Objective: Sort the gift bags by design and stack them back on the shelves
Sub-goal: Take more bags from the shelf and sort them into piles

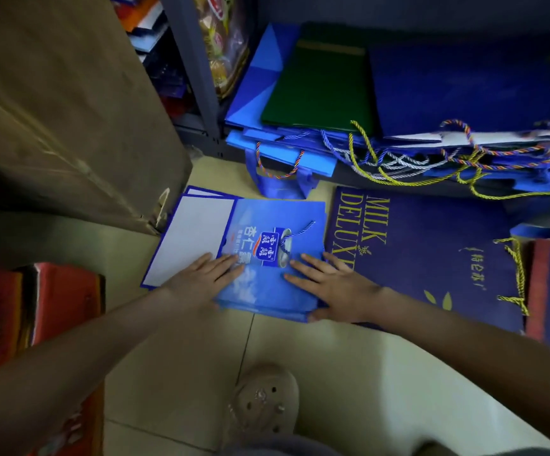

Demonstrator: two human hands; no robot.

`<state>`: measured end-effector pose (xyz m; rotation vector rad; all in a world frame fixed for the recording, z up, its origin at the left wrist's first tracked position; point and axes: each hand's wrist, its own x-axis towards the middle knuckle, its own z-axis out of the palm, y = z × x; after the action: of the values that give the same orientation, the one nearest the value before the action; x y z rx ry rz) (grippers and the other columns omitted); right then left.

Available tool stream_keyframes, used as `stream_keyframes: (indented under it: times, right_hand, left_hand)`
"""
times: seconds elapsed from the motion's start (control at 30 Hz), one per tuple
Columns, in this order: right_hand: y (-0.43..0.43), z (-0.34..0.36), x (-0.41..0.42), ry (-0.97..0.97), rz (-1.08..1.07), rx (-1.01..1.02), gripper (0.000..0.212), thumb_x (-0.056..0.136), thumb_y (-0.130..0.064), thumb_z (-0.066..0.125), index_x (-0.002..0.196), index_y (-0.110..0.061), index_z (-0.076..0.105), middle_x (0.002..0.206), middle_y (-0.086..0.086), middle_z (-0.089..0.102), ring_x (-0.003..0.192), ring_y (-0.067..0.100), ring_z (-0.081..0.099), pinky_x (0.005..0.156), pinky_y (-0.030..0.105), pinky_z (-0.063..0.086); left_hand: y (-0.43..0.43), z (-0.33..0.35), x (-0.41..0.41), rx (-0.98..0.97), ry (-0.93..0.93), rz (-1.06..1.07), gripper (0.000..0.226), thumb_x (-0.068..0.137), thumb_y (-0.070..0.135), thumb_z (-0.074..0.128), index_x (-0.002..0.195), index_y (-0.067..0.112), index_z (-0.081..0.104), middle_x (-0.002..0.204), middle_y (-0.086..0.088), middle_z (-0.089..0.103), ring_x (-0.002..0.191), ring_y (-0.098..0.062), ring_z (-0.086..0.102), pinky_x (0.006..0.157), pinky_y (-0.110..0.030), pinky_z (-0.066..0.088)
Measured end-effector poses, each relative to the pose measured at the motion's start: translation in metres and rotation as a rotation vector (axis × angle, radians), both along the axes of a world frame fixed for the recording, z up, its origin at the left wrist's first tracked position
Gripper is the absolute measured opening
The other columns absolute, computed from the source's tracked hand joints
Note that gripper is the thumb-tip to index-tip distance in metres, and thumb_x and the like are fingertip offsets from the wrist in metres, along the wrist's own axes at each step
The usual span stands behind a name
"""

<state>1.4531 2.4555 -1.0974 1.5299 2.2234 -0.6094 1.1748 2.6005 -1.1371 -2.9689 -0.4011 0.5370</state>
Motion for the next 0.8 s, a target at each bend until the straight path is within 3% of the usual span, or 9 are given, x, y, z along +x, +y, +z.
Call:
stream_keyframes:
  times: [0.1,0.17,0.27,0.33,0.47,0.57,0.63,0.7,0.8]
  right_hand:
    - [-0.007,0.005,0.022,0.04,-0.071,0.194,0.072,0.092,-0.051,0.042,0.152,-0.021,0.018,0.158,0.006,0.019,0.146,0.025,0.016,0.117,0.052,0.011]
    - [-0.003,0.017,0.044,0.014,-0.134,0.44,0.067,0.085,-0.041,0.049,0.146,-0.018,0.034,0.148,0.008,0.042,0.137,0.026,0.036,0.113,0.051,0.021]
    - [0.014,0.055,0.082,-0.03,-0.358,0.786,0.075,0.073,-0.013,0.057,0.144,-0.009,0.035,0.146,0.014,0.042,0.136,0.027,0.032,0.11,0.046,0.019]
    - [0.028,0.081,0.109,-0.141,-0.496,0.911,0.082,0.072,-0.002,0.06,0.147,-0.007,0.029,0.149,0.017,0.037,0.138,0.032,0.032,0.11,0.05,0.022]
    - [0.045,0.098,0.156,-0.314,-0.679,0.739,0.095,0.078,-0.019,0.072,0.152,-0.012,0.013,0.141,0.022,0.043,0.137,0.037,0.034,0.111,0.055,0.022]
    - [0.05,0.097,0.168,-0.451,-0.678,0.601,0.084,0.083,-0.02,0.069,0.151,-0.01,0.022,0.12,0.017,0.054,0.115,0.035,0.051,0.108,0.051,0.028]
    - [0.049,0.099,0.169,-0.537,-0.626,0.573,0.079,0.072,-0.012,0.077,0.142,-0.007,0.042,0.108,0.015,0.057,0.096,0.035,0.057,0.094,0.048,0.044]
    - [0.043,0.105,0.173,-0.531,-0.536,0.693,0.078,0.052,-0.003,0.086,0.124,-0.002,0.059,0.091,0.014,0.058,0.075,0.033,0.058,0.069,0.039,0.053]
    - [0.018,0.115,0.186,-0.389,-0.432,0.868,0.071,0.058,-0.001,0.085,0.122,0.0,0.056,0.087,0.014,0.055,0.074,0.032,0.053,0.061,0.035,0.052]
  left_hand:
    - [0.004,0.0,0.011,-0.041,-0.11,-0.033,0.079,0.068,0.065,0.06,0.127,0.012,0.058,0.132,-0.011,0.057,0.125,-0.025,0.051,0.101,-0.034,0.042]
    - [0.006,0.014,0.039,-0.074,-0.241,0.01,0.068,0.081,0.06,0.042,0.121,0.009,0.063,0.131,-0.011,0.057,0.124,-0.024,0.047,0.103,-0.029,0.029]
    - [0.007,0.046,0.105,-0.044,-0.455,0.042,0.059,0.085,0.043,0.039,0.123,0.002,0.06,0.131,-0.015,0.056,0.123,-0.025,0.044,0.104,-0.031,0.026]
    - [0.005,0.067,0.149,-0.06,-0.568,0.048,0.056,0.084,0.033,0.04,0.127,0.0,0.055,0.135,-0.016,0.052,0.126,-0.025,0.037,0.107,-0.032,0.024]
    - [-0.002,0.1,0.216,-0.044,-0.756,0.051,0.058,0.08,0.022,0.046,0.134,-0.001,0.047,0.141,-0.018,0.046,0.129,-0.027,0.033,0.112,-0.034,0.019]
    - [-0.006,0.11,0.24,0.018,-0.745,0.063,0.074,0.071,0.013,0.07,0.138,-0.002,0.042,0.144,-0.018,0.042,0.132,-0.03,0.037,0.113,-0.04,0.027]
    - [-0.005,0.111,0.245,0.064,-0.705,0.084,0.085,0.066,0.012,0.077,0.14,-0.001,0.038,0.145,-0.017,0.041,0.133,-0.031,0.04,0.112,-0.043,0.032]
    - [0.0,0.11,0.246,0.096,-0.689,0.105,0.088,0.064,0.011,0.078,0.141,-0.001,0.037,0.146,-0.017,0.041,0.134,-0.031,0.04,0.111,-0.044,0.032]
    - [0.006,0.111,0.249,0.113,-0.68,0.14,0.09,0.064,0.007,0.079,0.142,-0.003,0.036,0.147,-0.018,0.039,0.135,-0.031,0.038,0.111,-0.047,0.03]
